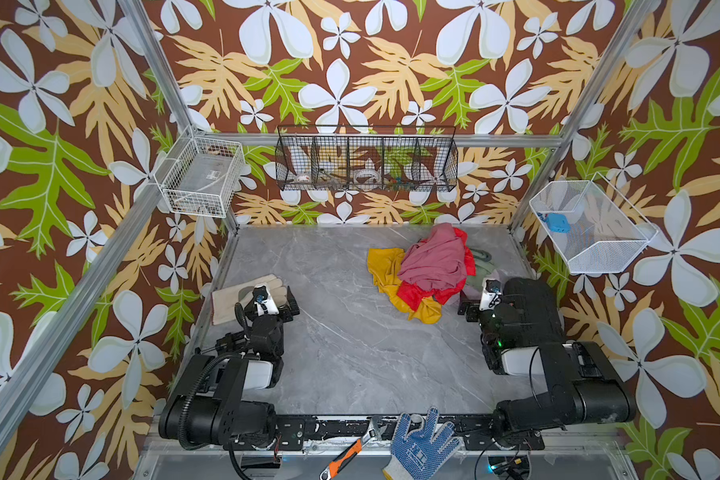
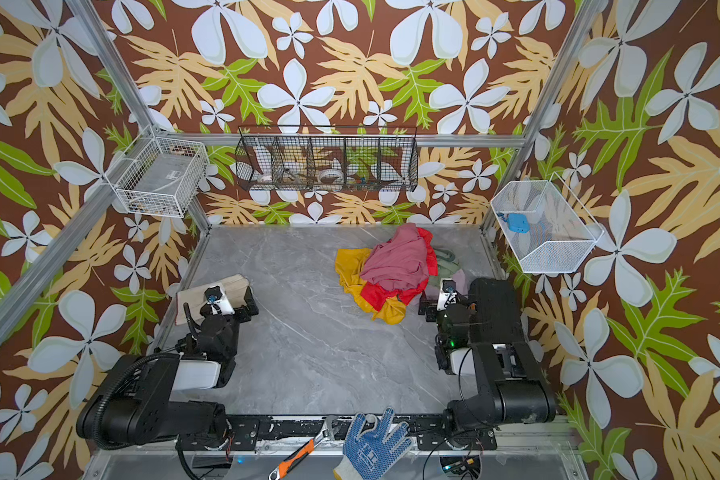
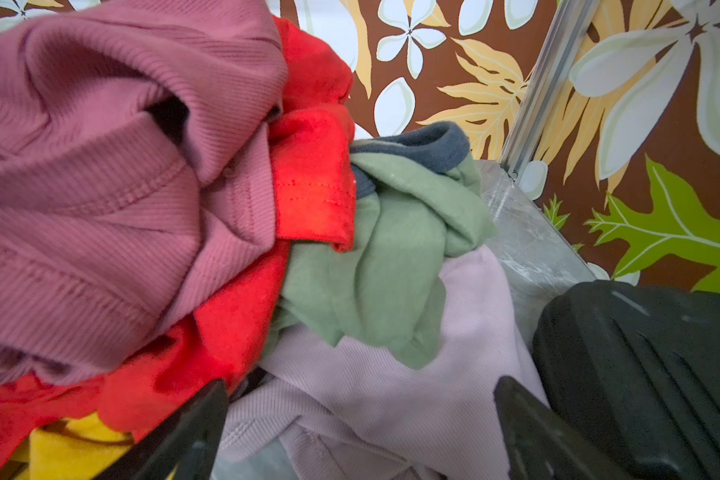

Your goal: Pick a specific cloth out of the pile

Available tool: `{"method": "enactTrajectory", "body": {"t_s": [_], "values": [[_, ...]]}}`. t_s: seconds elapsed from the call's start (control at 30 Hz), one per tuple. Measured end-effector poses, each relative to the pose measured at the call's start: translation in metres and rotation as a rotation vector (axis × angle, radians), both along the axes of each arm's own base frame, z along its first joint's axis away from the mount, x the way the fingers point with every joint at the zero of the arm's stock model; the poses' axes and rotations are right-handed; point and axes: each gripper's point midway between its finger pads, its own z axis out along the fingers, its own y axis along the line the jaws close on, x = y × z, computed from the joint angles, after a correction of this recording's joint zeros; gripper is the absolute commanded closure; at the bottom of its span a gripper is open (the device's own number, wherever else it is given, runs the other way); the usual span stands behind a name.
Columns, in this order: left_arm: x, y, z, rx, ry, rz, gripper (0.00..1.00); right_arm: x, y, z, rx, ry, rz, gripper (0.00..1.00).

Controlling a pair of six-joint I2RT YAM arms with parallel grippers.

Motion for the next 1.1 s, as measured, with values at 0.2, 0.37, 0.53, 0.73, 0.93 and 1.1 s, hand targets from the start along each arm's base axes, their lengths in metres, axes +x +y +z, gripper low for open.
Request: {"method": "enactTrajectory", "body": {"t_s": [0.2,0.37,0.53,0.73,0.93,1.1], "values": [[0.000,0.000,0.000,0.000,0.000,0.000,0.00,0.000,0.000,0.000,0.000,0.000,0.000,0.00],[0.000,0.000,0.000,0.000,0.000,0.000,0.00,0.000,0.000,0.000,0.000,0.000,0.000,0.01],[0.000,0.000,0.000,0.000,0.000,0.000,0.00,0.000,0.000,0.000,0.000,0.000,0.000,0.00],[0.000,0.000,0.000,0.000,0.000,0.000,0.00,0.000,0.000,0.000,0.000,0.000,0.000,0.00],[0.001,-0.001,0.003,-0.001,0.000,-0.008,0.00,0.002,0.000,0.004,0.000,0.008,0.000,0.00],[0.026,-0.010,0.060,-0.036,-0.044,-0.047,0.00,0.029,-0.004,0.067,0.035,-0.037,-0.019,0.00]]}}
